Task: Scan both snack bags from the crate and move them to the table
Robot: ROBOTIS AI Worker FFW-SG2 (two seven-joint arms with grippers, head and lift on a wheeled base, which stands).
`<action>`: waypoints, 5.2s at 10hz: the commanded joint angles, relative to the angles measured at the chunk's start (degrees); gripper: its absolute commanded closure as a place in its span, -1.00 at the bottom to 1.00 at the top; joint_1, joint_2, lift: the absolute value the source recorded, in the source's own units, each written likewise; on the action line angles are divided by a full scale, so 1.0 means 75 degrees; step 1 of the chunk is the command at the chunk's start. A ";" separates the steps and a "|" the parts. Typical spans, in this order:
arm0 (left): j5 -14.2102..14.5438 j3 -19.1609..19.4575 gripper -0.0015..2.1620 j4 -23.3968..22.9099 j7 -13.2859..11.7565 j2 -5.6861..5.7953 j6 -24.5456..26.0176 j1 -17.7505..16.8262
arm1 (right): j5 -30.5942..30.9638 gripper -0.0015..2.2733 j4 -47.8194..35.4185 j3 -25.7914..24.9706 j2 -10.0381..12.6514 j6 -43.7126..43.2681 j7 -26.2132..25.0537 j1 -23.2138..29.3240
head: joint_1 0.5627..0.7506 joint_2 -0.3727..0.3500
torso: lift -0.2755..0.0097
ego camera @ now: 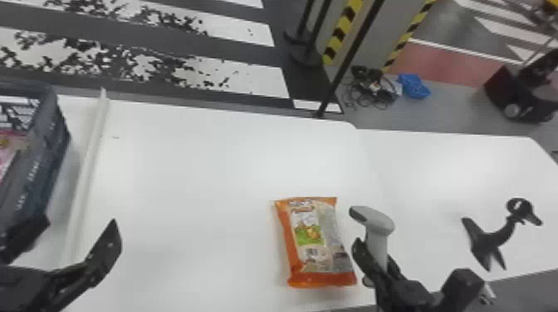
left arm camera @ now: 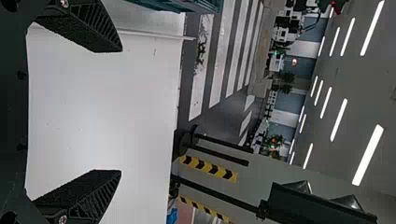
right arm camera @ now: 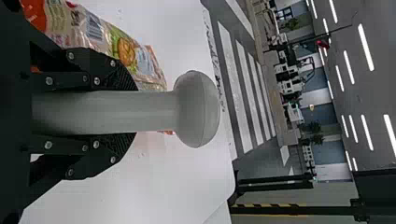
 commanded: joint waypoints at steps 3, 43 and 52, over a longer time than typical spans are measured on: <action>-0.0385 -0.0235 -0.94 0.0005 0.0093 -0.0052 0.0738 -0.0119 | 0.0053 0.97 0.2041 -0.0606 -0.1303 0.0427 0.0415 -0.1771 | 0.41 -0.94 | 0.32; -0.0596 -0.0703 -0.94 0.0650 0.0257 -0.0087 0.1043 -0.0799 | 0.0182 0.98 0.0482 0.0238 -0.1678 0.5232 0.1715 -0.2076 | 0.41 -0.94 | 0.32; -0.0479 -0.0574 -0.94 0.0673 0.0281 -0.0040 0.1043 -0.0881 | -0.3053 0.98 0.0974 -0.3231 -0.1326 0.6849 0.1012 -0.3529 | 0.41 -0.94 | 0.32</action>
